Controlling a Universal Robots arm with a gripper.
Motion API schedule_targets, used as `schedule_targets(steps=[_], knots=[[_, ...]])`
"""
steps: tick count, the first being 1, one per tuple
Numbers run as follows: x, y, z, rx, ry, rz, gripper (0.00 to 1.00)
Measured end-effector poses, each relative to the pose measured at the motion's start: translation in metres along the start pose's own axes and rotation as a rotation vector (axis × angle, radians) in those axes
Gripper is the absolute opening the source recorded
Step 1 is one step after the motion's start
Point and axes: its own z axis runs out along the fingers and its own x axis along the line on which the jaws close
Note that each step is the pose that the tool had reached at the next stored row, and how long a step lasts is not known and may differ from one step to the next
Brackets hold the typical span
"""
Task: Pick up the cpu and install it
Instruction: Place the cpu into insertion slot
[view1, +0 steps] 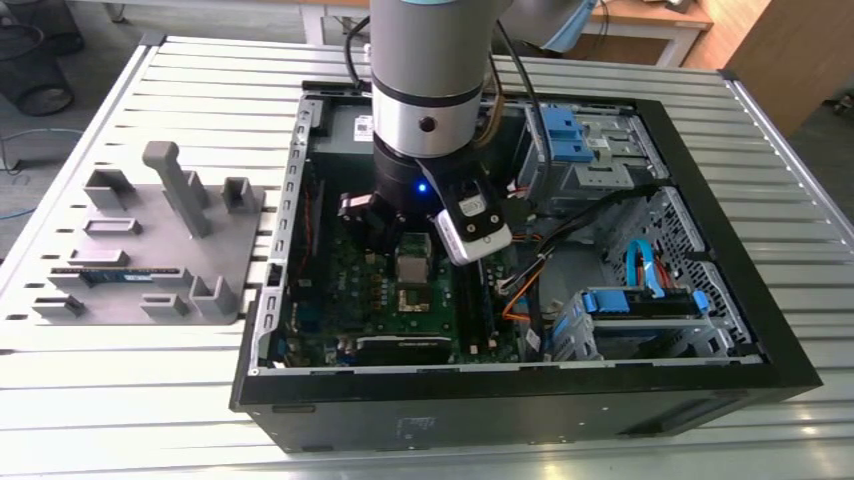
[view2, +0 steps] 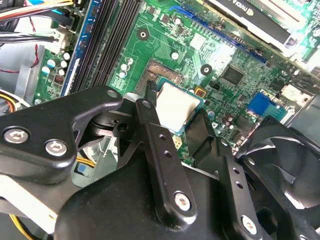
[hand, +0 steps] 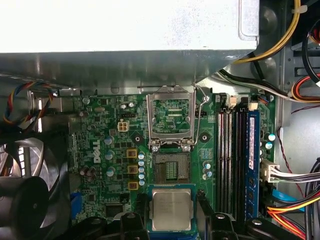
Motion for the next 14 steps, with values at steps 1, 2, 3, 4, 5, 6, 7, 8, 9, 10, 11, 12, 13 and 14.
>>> schedule_targets(steps=[1,2,3,4,5,6,7,8,9,10,11,12,13,14], knots=[[0.0,0.0,0.0001,0.0008,0.0,0.0,0.47],[0.0,0.0,0.0003,0.0016,0.0,0.0,0.47],[0.0,0.0,0.0004,0.0023,-0.0001,0.0,0.47],[0.0,0.0,0.0005,0.003,-0.0001,0.0,0.47],[0.0,0.0001,0.0007,0.0037,-0.0001,0.0,0.47],[0.0,0.0001,0.0008,0.0043,-0.0001,0.0,0.47],[0.0,0.0001,0.001,0.0051,-0.0003,0.0,0.47],[0.0,0.0001,0.0012,0.006,-0.0003,0.0,0.47],[0.0,0.0001,0.0014,0.0069,-0.0003,0.0,0.47],[0.0,0.0001,0.0015,0.0079,-0.0003,0.0,0.47],[0.0,0.0001,0.0017,0.009,-0.0003,0.0,0.47],[0.0,0.0002,0.0019,0.0101,-0.0004,0.0,0.47],[0.0,0.0002,0.002,0.0114,-0.0004,0.0,0.47],[0.0,0.0002,0.0022,0.0126,-0.0004,0.0,0.47]])
